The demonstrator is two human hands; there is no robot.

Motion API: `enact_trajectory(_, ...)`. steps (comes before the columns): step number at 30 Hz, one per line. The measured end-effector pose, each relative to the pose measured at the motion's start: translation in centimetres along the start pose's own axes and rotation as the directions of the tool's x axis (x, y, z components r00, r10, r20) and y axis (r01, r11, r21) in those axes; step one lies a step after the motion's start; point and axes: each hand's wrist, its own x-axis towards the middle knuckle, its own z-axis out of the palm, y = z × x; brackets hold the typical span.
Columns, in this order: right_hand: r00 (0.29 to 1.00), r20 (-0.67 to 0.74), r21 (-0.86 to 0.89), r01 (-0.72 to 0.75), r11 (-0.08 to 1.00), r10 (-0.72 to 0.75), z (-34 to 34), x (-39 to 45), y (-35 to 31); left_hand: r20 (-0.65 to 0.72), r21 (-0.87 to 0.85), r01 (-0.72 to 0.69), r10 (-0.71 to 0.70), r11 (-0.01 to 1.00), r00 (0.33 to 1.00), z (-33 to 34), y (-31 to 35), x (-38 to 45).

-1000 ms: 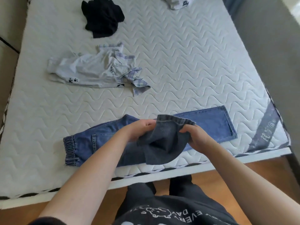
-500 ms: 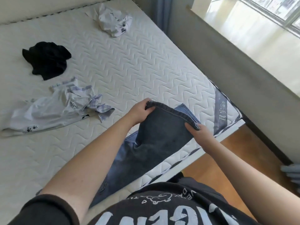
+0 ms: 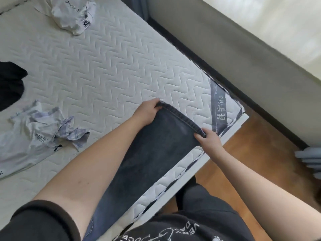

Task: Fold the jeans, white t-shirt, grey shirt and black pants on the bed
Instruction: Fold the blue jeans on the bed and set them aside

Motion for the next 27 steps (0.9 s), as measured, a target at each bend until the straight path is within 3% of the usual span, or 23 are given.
enact_trajectory(6,0.978,0.049,0.038,-0.206,0.978,0.204,0.3,7.9,5.5,0.066,0.144,0.073,-0.083,0.987,0.994,7.7,-0.6,10.7)
enact_trajectory(12,0.946,0.117,-0.027,-0.302,0.953,0.303,1.8,12.9,10.6,0.066,0.191,0.212,-0.228,0.958,0.971,13.7,-4.1,16.2)
enact_trajectory(17,0.938,0.149,-0.16,-0.291,0.943,0.314,3.6,17.7,12.9,0.022,0.295,0.258,-0.276,0.92,0.961,17.3,-6.8,19.7)
enact_trajectory(20,0.94,0.091,-0.29,-0.289,0.912,0.327,5.6,19.8,14.1,0.019,0.315,0.325,-0.349,0.891,0.937,19.0,-8.6,21.1)
enact_trajectory(27,0.927,0.109,-0.219,-0.328,0.919,0.358,6.6,21.7,15.1,0.079,0.253,0.338,-0.367,0.907,0.927,20.4,-10.6,23.1)
